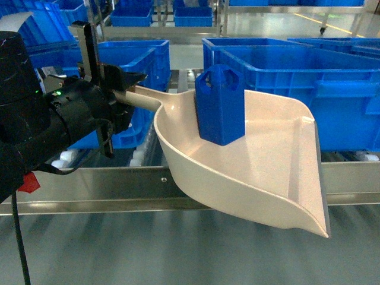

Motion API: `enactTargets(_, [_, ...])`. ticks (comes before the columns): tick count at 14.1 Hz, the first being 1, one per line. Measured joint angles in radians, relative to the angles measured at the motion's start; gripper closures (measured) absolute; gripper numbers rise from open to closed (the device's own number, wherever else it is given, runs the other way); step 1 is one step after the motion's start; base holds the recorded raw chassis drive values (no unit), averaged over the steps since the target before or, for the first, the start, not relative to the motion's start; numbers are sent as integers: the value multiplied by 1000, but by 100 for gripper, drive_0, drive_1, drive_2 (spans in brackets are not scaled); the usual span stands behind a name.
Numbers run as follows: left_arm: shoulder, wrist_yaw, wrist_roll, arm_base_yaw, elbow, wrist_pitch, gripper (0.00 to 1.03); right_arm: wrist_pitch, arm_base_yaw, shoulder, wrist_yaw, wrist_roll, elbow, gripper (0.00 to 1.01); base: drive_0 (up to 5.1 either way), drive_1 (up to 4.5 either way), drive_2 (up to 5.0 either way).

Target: Place part in tray to right shelf

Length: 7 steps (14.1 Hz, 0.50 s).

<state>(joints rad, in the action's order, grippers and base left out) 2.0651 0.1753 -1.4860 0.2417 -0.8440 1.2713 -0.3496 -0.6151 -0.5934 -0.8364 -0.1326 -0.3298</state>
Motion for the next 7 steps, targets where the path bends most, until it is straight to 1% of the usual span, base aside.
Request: enactTargets(7, [0, 0, 0, 0, 0, 0, 91, 0, 0, 0, 0, 0, 0, 3, 0, 0, 0])
